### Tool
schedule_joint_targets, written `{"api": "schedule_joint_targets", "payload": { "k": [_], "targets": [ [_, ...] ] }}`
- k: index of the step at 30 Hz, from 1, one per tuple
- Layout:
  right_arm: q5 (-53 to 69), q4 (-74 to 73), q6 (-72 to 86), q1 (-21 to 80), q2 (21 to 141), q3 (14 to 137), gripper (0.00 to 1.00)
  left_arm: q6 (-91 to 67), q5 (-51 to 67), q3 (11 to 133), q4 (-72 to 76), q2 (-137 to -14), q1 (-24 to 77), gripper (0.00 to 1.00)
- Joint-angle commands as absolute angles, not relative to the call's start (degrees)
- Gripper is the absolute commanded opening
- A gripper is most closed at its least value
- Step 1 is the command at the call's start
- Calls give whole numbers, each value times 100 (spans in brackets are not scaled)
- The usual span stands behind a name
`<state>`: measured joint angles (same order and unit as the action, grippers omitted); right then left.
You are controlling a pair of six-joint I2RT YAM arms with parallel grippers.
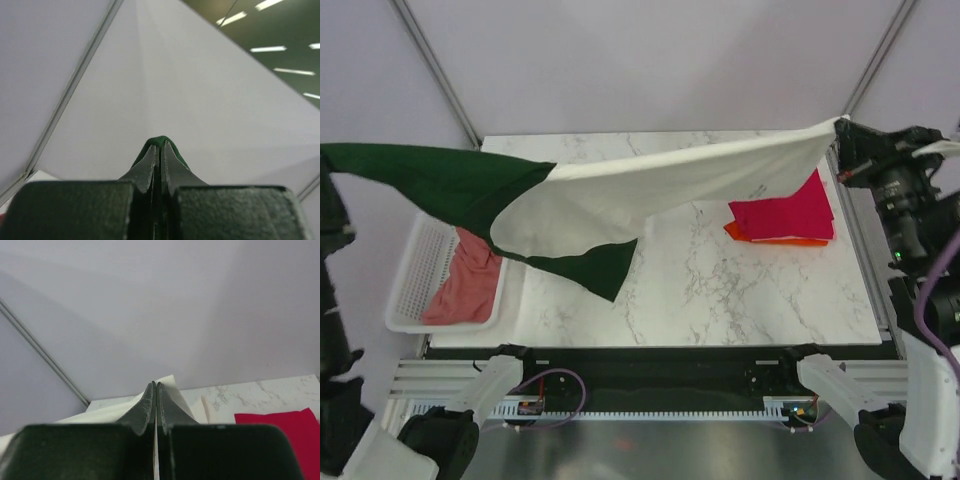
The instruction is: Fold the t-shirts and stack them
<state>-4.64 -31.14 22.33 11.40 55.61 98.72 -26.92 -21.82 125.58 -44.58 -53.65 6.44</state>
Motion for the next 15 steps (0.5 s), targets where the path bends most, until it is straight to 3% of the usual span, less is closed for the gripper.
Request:
{"api": "schedule_joint_targets", "payload": {
  "k": [1, 9, 15],
  "targets": [
    [-843, -3295, 2101, 1107, 5134, 10001, 0, -2470, -2145, 13111, -4228, -5203, 606, 2],
    [-896, -3551, 2171, 1107, 5255, 10477, 0, -2689, -1898, 13122, -4008, -5633, 765, 2],
    [-819, -3288, 2364, 1107, 5905, 9520, 0, -2970, -1398, 11805, -3850, -6502, 765, 2]
  ]
}}
